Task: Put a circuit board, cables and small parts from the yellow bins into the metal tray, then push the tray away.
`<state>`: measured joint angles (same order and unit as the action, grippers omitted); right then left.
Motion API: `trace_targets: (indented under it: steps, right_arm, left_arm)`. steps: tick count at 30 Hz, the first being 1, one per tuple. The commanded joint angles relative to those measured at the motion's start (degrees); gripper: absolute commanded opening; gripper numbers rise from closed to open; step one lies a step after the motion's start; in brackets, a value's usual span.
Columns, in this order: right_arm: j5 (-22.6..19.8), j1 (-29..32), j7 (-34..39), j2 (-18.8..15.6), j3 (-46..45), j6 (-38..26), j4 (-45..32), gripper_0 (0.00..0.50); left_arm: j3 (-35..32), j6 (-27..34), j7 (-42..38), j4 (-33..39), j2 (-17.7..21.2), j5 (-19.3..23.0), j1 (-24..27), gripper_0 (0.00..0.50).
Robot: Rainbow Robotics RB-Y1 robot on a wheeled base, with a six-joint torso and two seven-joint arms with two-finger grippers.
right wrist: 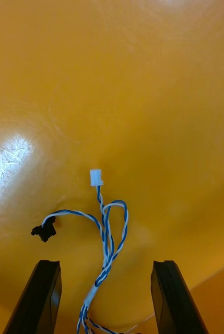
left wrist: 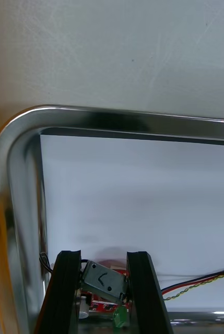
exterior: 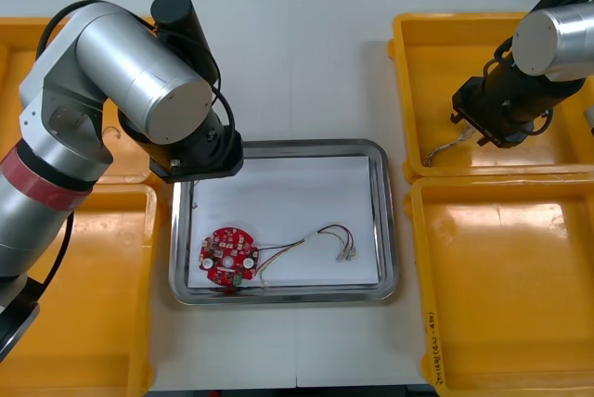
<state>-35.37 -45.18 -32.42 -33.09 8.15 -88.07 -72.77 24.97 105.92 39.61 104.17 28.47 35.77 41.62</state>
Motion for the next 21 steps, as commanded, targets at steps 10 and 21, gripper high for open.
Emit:
trace_targets:
  steps: [10,21]
  right_arm:
    - [-0.8,-2.2,0.4,1.4,0.6,2.3,3.1,0.5]
    - [-2.0,-2.2,0.8,1.4,3.3,4.9,4.8,0.5]
  left_arm:
    - [1.9,-7.0,4.7,-3.5,-5.1,-6.3,-1.1,0.0]
    - [1.9,-7.1,6.1,-3.5,-5.4,-8.5,-3.8,0.0]
